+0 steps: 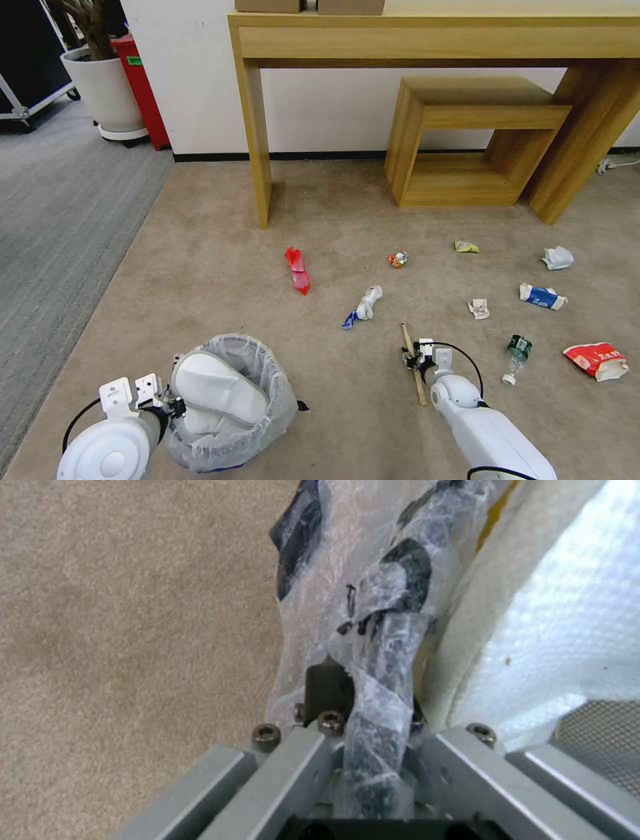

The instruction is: Pick up the trash bin and place the garbage on the floor into it.

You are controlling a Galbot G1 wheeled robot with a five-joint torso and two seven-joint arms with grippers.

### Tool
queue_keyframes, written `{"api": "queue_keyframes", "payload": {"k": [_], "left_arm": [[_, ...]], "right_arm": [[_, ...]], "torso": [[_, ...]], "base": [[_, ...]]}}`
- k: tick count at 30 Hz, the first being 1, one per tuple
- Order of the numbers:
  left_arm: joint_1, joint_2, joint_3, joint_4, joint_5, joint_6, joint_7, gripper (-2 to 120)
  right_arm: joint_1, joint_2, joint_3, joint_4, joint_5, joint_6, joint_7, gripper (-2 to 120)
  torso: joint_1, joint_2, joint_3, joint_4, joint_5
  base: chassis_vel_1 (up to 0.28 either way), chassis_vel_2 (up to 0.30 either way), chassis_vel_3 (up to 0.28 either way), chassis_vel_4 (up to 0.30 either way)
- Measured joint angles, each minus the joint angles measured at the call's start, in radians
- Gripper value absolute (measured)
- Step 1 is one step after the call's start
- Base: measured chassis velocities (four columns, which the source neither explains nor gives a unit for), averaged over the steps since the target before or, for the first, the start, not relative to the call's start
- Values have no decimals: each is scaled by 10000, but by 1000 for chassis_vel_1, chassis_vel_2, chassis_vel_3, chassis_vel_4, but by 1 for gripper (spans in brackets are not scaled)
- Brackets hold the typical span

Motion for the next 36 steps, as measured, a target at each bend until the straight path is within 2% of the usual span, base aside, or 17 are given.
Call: {"api": "queue_keyframes", "payload": {"k": [2, 4, 6, 9, 20, 22, 30, 36], "left_arm": [[-2, 58, -40, -6, -57, 6, 22, 0], [-7, 76, -56, -6, -81, 8, 22, 0], [-31, 123, -105, -22, -167, 29, 10, 0], [-48, 168, -183, -84, -276, 25, -21, 0], [-234, 470, -789, -594, -1457, -201, -360, 0], [-311, 610, -1080, -875, -2030, -307, -549, 0], [-397, 824, -1722, -1365, -3161, -371, -799, 0], [-313, 1015, -1957, -1517, -3331, -402, -818, 0]], "right_arm": [[8, -7, -13, -10, 0, 10, 1, 18], [8, -7, -15, -12, 0, 14, 1, 14], [-6, 9, -32, 12, 3, 23, -17, 3], [-33, 3, -35, 46, 3, 37, -34, 0], [-163, 45, 51, 142, -57, 91, -97, 0], [-251, 45, 95, 245, -85, 97, -99, 0], [-462, -68, 182, 541, -92, 78, -138, 0], [-576, -180, 265, 636, -98, 76, -184, 0]], "torso": [[1, 0, 0, -2, -3], [1, -1, 1, -2, -3], [1, -1, 1, 1, 0], [0, -1, 1, 3, 2], [1, -1, -1, 0, 2], [1, -1, -1, 0, 1], [1, -1, -1, 2, 5], [1, -1, -2, 1, 2]], "base": [[0, 0, 0, 0], [0, 0, 0, 0], [0, 0, 0, 0], [0, 0, 0, 0], [0, 0, 0, 0], [0, 0, 0, 0], [0, 0, 0, 0], [0, 0, 0, 0]]}}
